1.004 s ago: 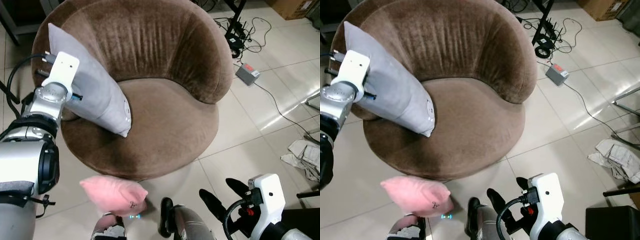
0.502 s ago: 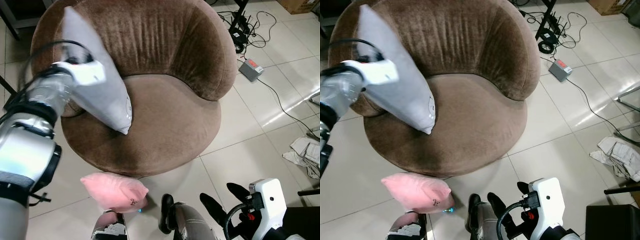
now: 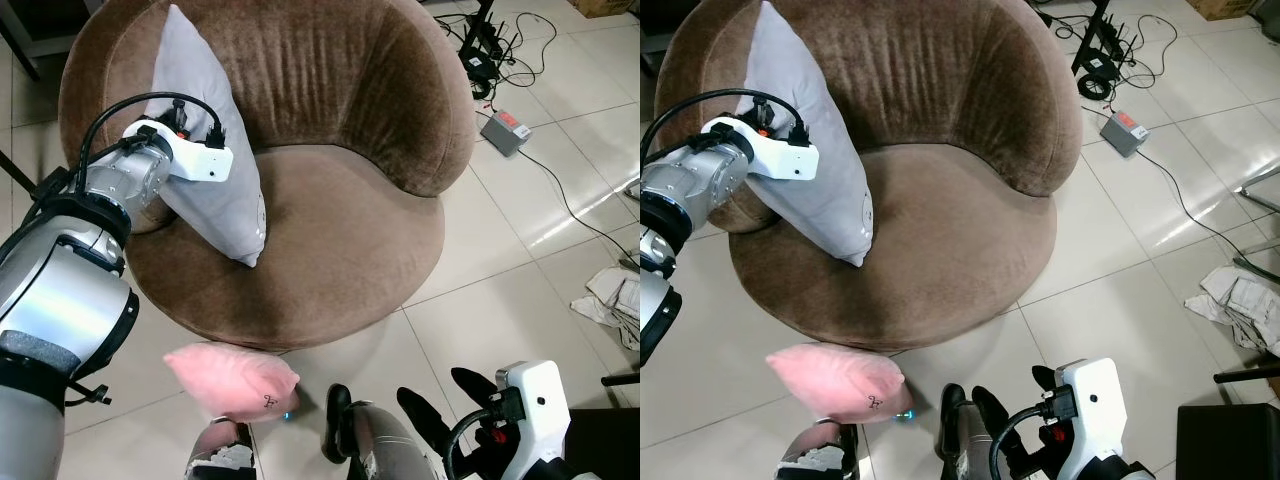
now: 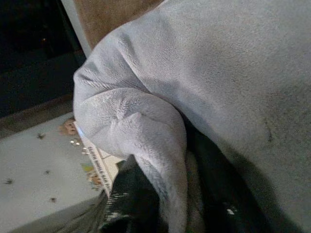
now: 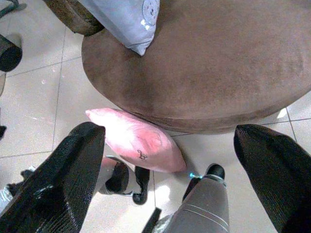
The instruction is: Move the pillow to the sofa from floor
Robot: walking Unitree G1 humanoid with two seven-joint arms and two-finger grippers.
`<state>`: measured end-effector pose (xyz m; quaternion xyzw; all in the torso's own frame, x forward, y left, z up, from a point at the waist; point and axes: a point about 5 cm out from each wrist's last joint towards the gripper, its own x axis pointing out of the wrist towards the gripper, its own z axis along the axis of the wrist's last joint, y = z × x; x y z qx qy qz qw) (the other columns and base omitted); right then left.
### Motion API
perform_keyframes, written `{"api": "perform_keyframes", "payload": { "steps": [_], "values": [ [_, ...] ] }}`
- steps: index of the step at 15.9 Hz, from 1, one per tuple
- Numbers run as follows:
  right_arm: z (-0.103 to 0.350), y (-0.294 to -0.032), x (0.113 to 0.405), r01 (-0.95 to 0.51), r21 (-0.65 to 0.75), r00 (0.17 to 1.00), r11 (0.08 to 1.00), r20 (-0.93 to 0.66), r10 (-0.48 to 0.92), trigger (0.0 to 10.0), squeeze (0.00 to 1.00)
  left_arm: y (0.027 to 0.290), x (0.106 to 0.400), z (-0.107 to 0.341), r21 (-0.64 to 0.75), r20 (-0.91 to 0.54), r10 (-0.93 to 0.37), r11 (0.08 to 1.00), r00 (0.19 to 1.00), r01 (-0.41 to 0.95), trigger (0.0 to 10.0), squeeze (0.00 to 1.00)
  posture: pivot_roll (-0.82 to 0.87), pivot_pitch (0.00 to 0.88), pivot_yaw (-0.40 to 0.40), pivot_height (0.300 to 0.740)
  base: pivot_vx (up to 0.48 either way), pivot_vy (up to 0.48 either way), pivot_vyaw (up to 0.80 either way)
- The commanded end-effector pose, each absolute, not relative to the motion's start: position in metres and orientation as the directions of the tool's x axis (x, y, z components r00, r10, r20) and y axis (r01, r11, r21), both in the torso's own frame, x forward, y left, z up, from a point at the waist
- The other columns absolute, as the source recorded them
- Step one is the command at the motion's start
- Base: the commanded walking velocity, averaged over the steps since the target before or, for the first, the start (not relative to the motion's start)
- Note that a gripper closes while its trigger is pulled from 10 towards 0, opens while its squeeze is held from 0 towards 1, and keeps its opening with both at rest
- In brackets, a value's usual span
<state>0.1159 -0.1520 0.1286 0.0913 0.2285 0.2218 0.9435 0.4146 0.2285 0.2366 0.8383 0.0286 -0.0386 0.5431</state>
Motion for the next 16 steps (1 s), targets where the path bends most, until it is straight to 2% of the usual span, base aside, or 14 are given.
{"api": "perform_keyframes", "payload": {
  "steps": [1, 6, 10, 12, 13, 14, 15, 16],
  "values": [
    [0.128, -0.155, 0.113, -0.357, 0.266, 0.801, 0.895, -0.405, 0.440, 10.0, 0.11, 0.226, 0.417, 0.248, 0.892, -0.065, -0.006, -0.449, 0.998, 0.056, 10.0, 1.00, -0.35, 0.307, -0.084, 0.740, 0.000, 0.000, 0.00],
    [0.125, -0.155, 0.112, -0.347, 0.264, 0.806, 0.900, -0.407, 0.430, 10.0, 0.12, 0.241, 0.417, 0.306, 0.894, 0.104, 0.048, -0.443, 0.993, -0.072, 10.0, 1.00, -0.33, 0.301, -0.075, 0.740, 0.000, 0.000, 0.00],
    [0.123, -0.153, 0.115, -0.353, 0.271, 0.804, 0.896, -0.401, 0.438, 10.0, 0.12, 0.253, 0.412, 0.331, 0.888, 0.187, 0.078, -0.439, 0.979, -0.134, 10.0, 1.00, -0.31, 0.299, -0.076, 0.740, 0.000, 0.000, 0.00],
    [0.121, -0.153, 0.118, -0.360, 0.274, 0.802, 0.892, -0.398, 0.446, 10.0, 0.11, 0.258, 0.410, 0.341, 0.932, 0.218, 0.112, -0.319, 0.970, -0.172, 10.0, 1.00, -0.29, 0.293, -0.077, 0.740, 0.000, 0.000, 0.00],
    [0.120, -0.152, 0.121, -0.362, 0.273, 0.804, 0.891, -0.393, 0.447, 10.0, 0.12, 0.260, 0.410, 0.339, 0.974, 0.196, 0.151, -0.141, 0.969, -0.175, 10.0, 0.00, -0.29, 0.289, -0.077, 0.740, 0.000, 0.000, 0.00],
    [0.118, -0.150, 0.129, -0.354, 0.260, 0.820, 0.898, -0.376, 0.432, 10.0, 0.12, 0.263, 0.411, 0.325, 0.937, 0.099, 0.204, 0.312, 0.974, -0.161, 10.0, 0.00, -0.28, 0.269, -0.069, 0.740, 0.000, 0.000, 0.00],
    [0.117, -0.150, 0.132, -0.348, 0.255, 0.825, 0.902, -0.373, 0.424, 10.0, 0.12, 0.263, 0.412, 0.322, 0.911, 0.082, 0.207, 0.382, 0.975, -0.158, 10.0, 0.00, -0.28, 0.265, -0.068, 0.740, 0.000, 0.000, 0.00],
    [0.116, -0.153, 0.139, -0.318, 0.232, 0.847, 0.919, -0.366, 0.386, 10.0, 0.11, 0.262, 0.413, 0.315, 0.829, 0.043, 0.200, 0.540, 0.979, -0.147, 10.0, 0.00, -0.27, 0.251, -0.066, 0.740, 0.000, 0.000, 0.00]
  ]
}}
